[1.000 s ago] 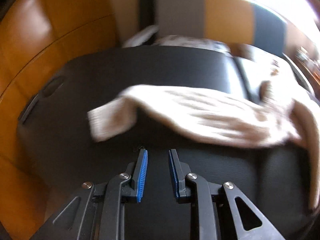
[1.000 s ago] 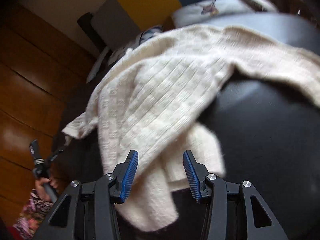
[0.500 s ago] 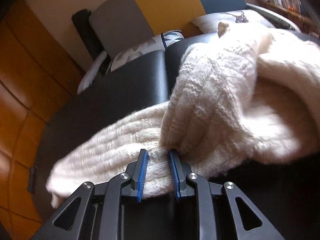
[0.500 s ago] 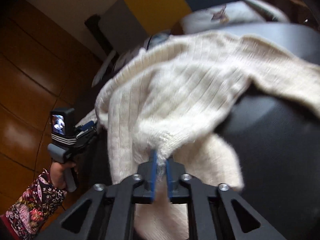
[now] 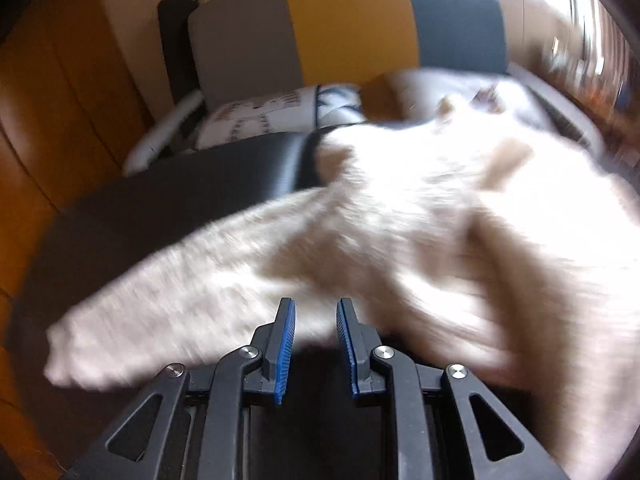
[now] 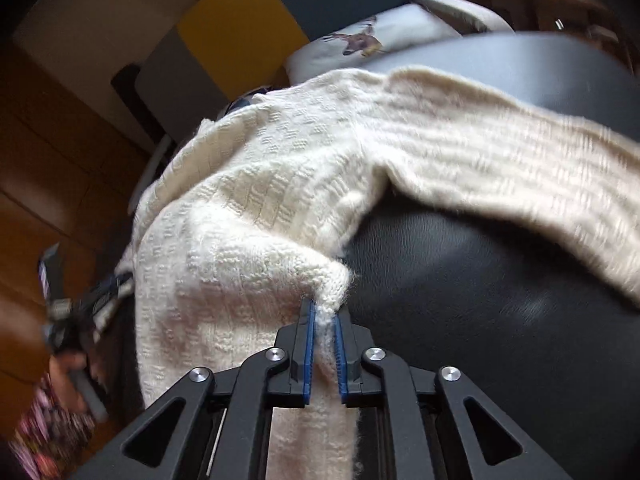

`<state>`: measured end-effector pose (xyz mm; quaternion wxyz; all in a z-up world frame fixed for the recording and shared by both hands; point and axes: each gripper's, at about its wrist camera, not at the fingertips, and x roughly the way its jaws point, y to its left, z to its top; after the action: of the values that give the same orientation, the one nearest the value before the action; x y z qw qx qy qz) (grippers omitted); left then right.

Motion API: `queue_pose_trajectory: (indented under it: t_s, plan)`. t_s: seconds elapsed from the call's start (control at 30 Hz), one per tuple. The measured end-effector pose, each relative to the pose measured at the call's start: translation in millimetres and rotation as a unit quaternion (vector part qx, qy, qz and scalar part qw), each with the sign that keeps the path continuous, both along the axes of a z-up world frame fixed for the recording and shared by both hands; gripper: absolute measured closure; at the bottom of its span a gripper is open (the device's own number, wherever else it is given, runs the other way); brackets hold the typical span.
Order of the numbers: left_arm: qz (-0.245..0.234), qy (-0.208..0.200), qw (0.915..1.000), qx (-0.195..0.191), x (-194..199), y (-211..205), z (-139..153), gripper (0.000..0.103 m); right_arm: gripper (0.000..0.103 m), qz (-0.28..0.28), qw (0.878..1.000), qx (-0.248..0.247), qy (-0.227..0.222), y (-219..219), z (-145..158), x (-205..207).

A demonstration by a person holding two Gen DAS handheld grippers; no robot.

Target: Fold clothes

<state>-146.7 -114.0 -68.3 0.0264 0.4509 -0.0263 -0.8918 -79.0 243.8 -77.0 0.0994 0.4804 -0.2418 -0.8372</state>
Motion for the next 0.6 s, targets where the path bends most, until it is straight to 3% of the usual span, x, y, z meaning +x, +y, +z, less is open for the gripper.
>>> queue_pose_trajectory:
  t_s: [0.07,0.13,0.2,0.3,0.4,0.5,0.6]
  plan:
    - [-0.012,0.010,0.9993,0.034,31,5,3,0.082,0.052,-0.006,1.000,0.004,0.010,0,6,14]
    - [-0.016,0.017,0.9983,0.053,57,9,3,0.082,0.038,0.015,0.999,0.032,0.027,-8,15,34]
    - [-0.012,0.017,0.9967,0.079,89,18,0,0.082,0.037,0.034,0.997,0.064,0.027,-15,20,50]
    - [-0.008,0.005,0.9943,0.106,102,17,-15,0.082,0.037,0.063,0.994,0.082,0.022,-29,21,71]
    - [-0.007,0.006,0.9945,0.104,121,25,-16,0.082,0.037,0.080,0.986,0.136,0.059,-52,37,92]
    - [-0.015,0.003,0.9945,0.104,127,31,-17,0.082,0.037,0.135,0.971,0.175,0.091,-93,47,93]
    - [-0.014,0.002,0.9958,0.090,127,36,-17,0.082,0.038,0.172,0.956,0.223,0.079,-132,37,82]
